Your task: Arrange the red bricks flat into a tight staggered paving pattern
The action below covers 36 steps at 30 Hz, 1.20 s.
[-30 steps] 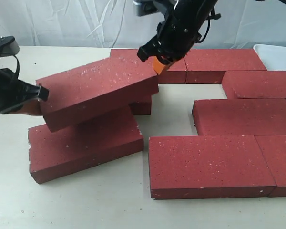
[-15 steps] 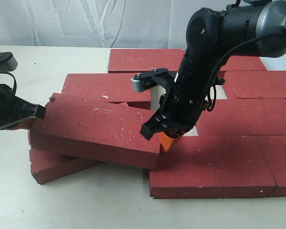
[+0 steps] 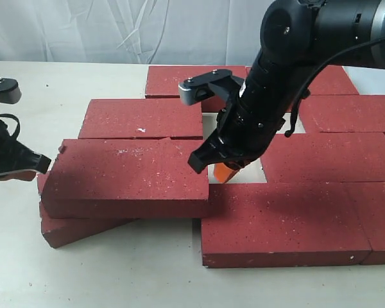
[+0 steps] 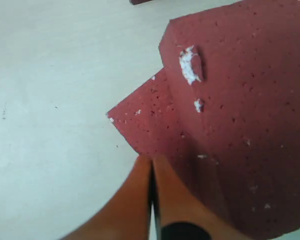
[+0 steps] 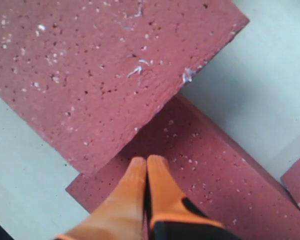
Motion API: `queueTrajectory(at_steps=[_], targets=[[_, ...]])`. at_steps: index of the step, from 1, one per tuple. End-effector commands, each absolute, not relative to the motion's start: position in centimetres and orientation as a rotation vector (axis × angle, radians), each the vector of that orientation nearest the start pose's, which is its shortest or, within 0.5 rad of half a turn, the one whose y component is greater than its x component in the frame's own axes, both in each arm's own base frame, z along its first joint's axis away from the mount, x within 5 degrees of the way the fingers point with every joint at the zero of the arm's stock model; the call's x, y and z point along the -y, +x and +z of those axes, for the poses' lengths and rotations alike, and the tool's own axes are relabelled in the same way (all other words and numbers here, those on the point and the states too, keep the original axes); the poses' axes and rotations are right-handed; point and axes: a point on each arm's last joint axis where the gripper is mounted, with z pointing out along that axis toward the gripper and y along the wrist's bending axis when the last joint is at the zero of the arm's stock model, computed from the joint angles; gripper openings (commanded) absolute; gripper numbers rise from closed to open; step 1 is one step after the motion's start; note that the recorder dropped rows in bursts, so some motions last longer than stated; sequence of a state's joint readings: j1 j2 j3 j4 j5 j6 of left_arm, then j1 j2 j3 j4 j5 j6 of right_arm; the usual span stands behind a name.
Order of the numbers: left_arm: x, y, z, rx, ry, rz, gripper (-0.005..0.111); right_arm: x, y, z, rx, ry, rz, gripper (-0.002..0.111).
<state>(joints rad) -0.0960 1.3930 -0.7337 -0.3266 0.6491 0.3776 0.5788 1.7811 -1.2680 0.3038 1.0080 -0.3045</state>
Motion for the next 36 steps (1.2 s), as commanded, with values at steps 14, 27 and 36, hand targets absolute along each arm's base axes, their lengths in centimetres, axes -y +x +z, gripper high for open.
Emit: queueTrajectory(at_steps=[14,27,36], targets=[[4.1,26.9,25.1,-2.528,0.185,-0.235,0.0,-17.2,32.1,23.2,-2.732,-0.669,0.473,-0.001],[4.2,31.9,24.2,-2.572,0.151,-0.23,0.0,-16.3,35.2,26.0,-2.541,-0.472,0.523,-0.001],[2.1,34.2,21.3,-2.583,-0.04,-0.24,0.0,-16.5,35.8,26.4,-2.468,-0.419,0.529,-0.001]])
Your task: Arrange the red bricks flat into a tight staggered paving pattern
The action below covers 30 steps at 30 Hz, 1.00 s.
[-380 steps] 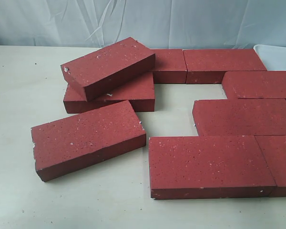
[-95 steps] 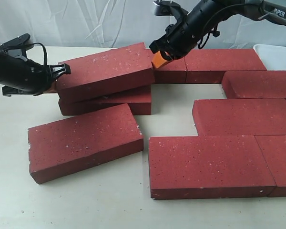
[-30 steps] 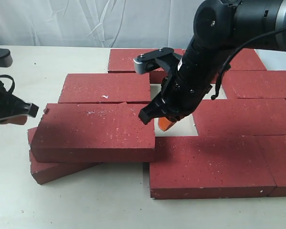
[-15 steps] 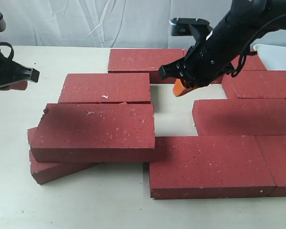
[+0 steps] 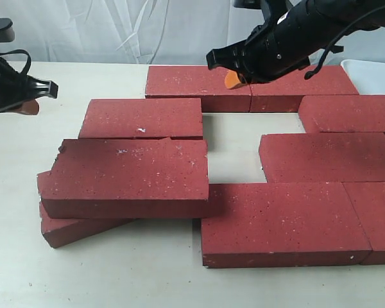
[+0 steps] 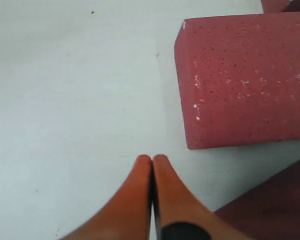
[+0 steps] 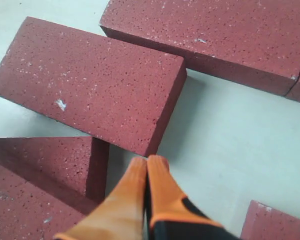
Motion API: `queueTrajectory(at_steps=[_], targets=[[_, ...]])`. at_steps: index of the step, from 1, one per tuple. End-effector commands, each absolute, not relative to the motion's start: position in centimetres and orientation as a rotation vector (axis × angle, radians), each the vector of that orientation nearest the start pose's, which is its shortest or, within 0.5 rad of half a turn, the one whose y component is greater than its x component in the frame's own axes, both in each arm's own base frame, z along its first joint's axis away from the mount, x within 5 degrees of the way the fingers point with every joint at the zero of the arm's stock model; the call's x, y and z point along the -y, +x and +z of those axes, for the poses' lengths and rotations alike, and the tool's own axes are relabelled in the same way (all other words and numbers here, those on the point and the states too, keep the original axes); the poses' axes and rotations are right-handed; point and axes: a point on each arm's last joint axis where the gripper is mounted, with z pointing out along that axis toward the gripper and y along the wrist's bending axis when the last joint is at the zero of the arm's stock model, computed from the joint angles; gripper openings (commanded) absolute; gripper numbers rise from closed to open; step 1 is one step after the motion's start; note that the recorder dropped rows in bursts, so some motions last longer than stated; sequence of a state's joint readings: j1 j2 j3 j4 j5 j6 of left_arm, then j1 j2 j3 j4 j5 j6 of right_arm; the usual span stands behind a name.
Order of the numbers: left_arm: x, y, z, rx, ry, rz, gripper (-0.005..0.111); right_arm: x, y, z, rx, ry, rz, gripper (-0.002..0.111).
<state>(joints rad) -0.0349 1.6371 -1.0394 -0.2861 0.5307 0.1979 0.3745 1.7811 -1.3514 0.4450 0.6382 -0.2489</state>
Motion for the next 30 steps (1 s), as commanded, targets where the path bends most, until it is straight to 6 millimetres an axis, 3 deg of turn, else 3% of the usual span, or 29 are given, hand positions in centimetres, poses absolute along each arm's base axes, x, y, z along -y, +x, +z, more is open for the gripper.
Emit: queueTrajectory(at_steps=[1,14,25,30], targets=[[2.2,34.3,20.9,-2.591,-0.047,-0.246,0.0,-16.5,35.8,26.3,-2.47,-0.419,0.528,-0.001],[1.8,36.7,17.6,-2.509,-0.15,-0.218,0.0,-16.5,35.8,26.3,-2.468,-0.419,0.527,-0.001],[1.8,36.6,17.2,-2.546,-0.115,-0.207,0.0,-16.4,35.8,26.3,-2.467,-0.434,0.507,-0.001],[2.2,37.8,17.7,-2.644,-0.084,-0.25,0.0,-16.4,35.8,26.3,-2.469,-0.435,0.508,-0.001]])
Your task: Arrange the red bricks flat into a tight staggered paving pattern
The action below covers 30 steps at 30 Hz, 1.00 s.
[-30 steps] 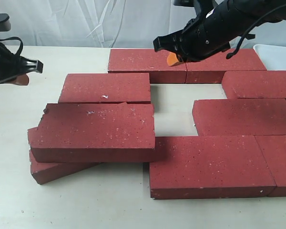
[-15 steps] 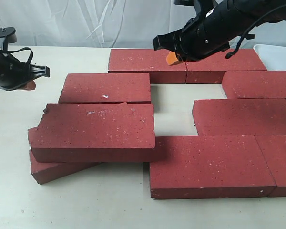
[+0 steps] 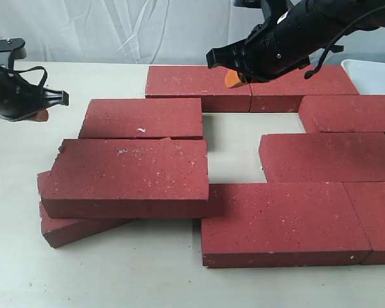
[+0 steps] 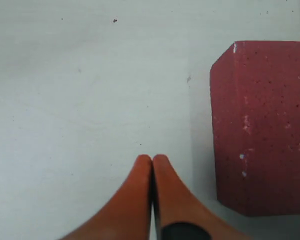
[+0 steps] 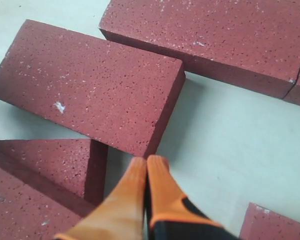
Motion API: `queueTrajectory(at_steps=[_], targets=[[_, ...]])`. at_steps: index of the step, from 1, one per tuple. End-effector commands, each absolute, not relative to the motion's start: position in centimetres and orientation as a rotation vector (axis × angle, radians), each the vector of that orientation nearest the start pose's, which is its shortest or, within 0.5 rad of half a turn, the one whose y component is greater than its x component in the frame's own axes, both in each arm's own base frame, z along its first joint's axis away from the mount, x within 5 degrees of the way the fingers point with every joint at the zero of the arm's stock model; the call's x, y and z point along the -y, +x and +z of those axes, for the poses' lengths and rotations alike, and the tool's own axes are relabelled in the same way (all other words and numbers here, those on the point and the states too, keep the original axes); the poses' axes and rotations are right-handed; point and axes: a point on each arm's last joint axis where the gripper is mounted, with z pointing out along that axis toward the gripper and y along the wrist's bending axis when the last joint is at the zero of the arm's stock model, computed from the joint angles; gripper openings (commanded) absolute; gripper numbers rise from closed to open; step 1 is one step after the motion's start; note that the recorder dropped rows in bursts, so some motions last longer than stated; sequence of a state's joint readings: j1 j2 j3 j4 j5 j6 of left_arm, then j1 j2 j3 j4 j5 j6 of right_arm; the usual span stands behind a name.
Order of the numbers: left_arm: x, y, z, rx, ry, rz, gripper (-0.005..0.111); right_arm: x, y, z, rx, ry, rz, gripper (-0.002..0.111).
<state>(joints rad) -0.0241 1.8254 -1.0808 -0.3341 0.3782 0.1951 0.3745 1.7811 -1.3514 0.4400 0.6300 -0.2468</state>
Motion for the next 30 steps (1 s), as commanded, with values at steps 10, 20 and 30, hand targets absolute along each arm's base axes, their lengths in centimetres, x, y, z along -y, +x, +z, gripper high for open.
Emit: queueTrajectory(at_steps=[10,20,30], targets=[[2.8,39.5,13.6,-2.788,-0.15,-0.352,0.0,-16.4,35.8,26.3,-2.473,-0.436,0.509,-0.001],[3.7,39.7,11.4,-2.807,-0.159,-0.488,0.0,-16.4,35.8,26.3,-2.473,-0.436,0.509,-0.001],[4.5,39.7,11.7,-2.784,-0.166,-0.622,0.0,-16.4,35.8,26.3,-2.469,-0.435,0.508,-0.001]])
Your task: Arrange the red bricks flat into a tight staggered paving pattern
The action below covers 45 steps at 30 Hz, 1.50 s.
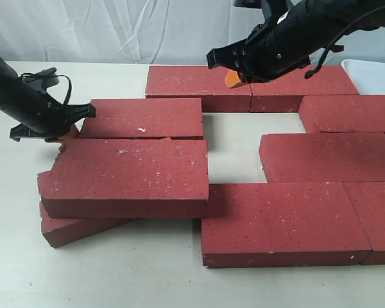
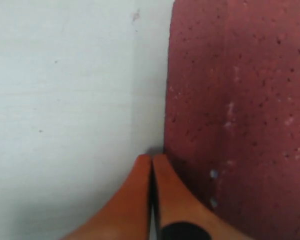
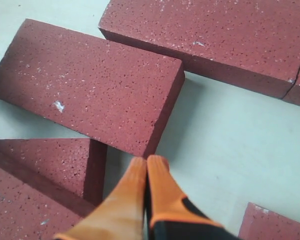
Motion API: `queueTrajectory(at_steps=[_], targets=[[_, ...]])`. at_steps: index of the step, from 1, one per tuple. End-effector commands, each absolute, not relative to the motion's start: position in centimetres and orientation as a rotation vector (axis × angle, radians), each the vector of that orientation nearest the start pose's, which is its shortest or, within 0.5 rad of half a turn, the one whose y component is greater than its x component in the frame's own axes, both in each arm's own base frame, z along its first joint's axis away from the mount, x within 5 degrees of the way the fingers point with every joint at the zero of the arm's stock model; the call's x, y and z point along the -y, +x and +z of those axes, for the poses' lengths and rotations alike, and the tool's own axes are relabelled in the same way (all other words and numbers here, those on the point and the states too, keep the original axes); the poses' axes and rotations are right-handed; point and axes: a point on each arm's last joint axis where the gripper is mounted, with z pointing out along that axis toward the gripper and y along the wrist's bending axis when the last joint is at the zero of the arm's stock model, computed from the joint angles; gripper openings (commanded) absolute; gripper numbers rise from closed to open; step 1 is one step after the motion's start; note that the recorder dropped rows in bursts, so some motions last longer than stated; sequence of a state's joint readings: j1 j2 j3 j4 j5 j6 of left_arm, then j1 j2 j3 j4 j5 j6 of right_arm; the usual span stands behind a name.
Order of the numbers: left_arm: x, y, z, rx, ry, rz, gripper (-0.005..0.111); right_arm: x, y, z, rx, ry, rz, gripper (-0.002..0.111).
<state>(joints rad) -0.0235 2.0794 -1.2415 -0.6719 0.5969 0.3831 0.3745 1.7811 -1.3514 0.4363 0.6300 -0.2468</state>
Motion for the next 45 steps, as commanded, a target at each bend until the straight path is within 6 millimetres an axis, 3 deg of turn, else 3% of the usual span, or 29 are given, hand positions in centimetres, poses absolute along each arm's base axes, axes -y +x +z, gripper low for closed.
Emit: queueTrajectory(at_steps=[1,13,22,36,45], targets=[[4.6,39.8,11.7,-2.782,-0.172,-0.628,0.0,-16.4,35.8,26.3,-2.469,-0.435,0.508,-0.001],[6.8,39.5,11.7,-2.786,-0.041,-0.633,0.0,-16.4,35.8,26.3,-2.469,-0.435,0.508,-0.001],[6.6,39.9,11.8,-2.749,-0.063,-0.596,0.0,-16.4,35.8,26.3,-2.471,-0.436,0.508,-0.001],[7.8,40.5,12.7,-2.604,-0.047,-0.793,0.0,-16.4,35.8,26.3,-2.471,-0.436,0.508,-0.001],[7.8,40.4,12.7,-2.613,-0.012,-0.787,0.0,-16.4,35.8,26.3,-2.472,-0.439,0.508,-0.001]])
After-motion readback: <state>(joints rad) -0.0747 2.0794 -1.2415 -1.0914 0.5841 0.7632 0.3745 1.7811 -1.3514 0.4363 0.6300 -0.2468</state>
